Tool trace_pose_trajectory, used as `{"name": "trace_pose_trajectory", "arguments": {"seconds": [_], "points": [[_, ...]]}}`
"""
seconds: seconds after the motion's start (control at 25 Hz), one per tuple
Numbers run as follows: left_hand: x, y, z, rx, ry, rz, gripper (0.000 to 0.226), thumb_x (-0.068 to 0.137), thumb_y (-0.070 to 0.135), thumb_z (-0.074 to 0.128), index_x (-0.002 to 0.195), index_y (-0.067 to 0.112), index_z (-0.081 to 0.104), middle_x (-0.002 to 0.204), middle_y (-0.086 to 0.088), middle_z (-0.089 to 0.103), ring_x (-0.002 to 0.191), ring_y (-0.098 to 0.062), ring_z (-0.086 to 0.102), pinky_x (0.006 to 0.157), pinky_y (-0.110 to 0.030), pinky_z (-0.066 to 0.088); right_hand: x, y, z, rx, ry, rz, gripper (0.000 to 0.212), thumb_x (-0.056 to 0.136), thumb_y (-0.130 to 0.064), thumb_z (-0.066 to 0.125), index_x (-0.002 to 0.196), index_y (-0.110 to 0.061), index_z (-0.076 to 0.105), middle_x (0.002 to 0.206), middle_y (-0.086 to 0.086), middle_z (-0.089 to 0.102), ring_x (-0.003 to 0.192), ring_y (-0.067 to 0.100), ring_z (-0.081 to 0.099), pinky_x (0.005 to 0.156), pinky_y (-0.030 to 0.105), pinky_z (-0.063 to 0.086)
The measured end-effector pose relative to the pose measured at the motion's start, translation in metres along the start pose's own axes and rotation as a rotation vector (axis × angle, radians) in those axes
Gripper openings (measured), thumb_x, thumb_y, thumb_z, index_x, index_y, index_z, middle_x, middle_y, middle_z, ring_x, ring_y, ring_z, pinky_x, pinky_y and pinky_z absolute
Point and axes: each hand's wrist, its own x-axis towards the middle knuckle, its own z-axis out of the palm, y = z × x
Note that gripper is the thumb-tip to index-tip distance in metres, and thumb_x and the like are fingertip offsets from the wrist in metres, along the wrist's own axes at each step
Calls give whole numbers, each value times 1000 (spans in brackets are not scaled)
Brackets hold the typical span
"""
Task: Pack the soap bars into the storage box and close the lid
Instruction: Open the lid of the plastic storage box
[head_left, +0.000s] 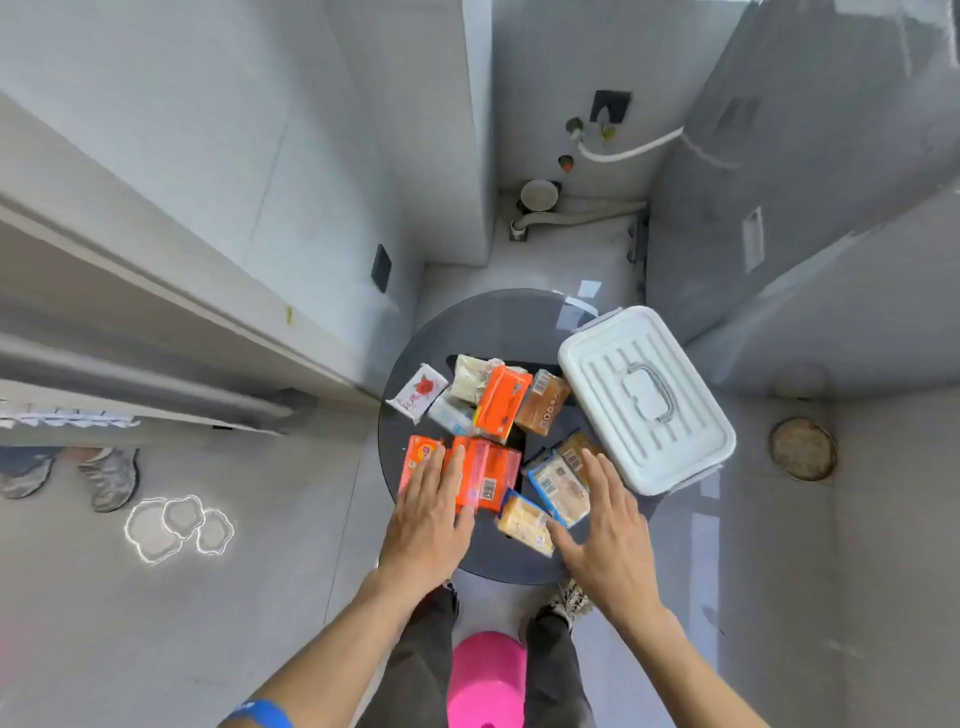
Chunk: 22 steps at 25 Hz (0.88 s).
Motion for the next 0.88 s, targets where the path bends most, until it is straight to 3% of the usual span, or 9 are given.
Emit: {"name": "trace_pose_trajectory", "arguments": {"seconds": [0.12, 0.2, 0.28, 0.36, 0.52, 0.88], "points": [[59, -2, 57, -58, 114, 53, 69, 101, 34, 42, 158, 20, 7, 166, -7, 10, 153, -23, 6, 122, -38, 9, 51, 27, 50, -89, 71, -90, 96, 74, -36, 77, 153, -23, 25, 158, 7, 35, 134, 28, 45, 102, 45, 46], [97, -9, 106, -79, 154, 174, 60, 99, 30, 43, 155, 16, 26, 162, -10, 25, 150, -25, 20, 121, -43, 22, 84, 59, 96, -241, 34, -171, 96, 70, -36, 80, 151, -21, 31, 155, 11, 40, 130, 33, 50, 97, 48, 49], [126, -22, 160, -54, 162, 382, 53, 95, 22, 48, 147, 11, 45, 153, -14, 42, 142, -29, 37, 115, -47, 33, 98, 94, 149, -390, -28, -274, 88, 69, -32, 81, 147, -19, 41, 153, 14, 44, 126, 37, 54, 93, 53, 51], [156, -36, 199, 79, 177, 598, 52, 90, 14, 57, 141, 7, 52, 148, -17, 48, 138, -33, 44, 113, -50, 34, 108, 128, 186, -474, 2, -311, 78, 76, -35, 74, 146, -19, 44, 154, 11, 43, 125, 38, 55, 94, 56, 50], [189, -61, 241, 218, 296, 750, 53, 92, 13, 54, 144, 5, 48, 149, -15, 47, 141, -28, 40, 118, -47, 29, 117, 162, 230, -381, 135, -300, 73, 83, -48, 53, 149, -23, 35, 158, 4, 34, 129, 38, 47, 93, 58, 42], [203, -67, 253, 173, 310, 799, 54, 92, 20, 50, 142, 0, 48, 139, -10, 58, 128, -21, 55, 118, -42, 28, 128, 167, 249, -277, 331, -380, 67, 78, -47, 58, 140, -22, 52, 153, 2, 45, 123, 32, 55, 91, 52, 45]]}}
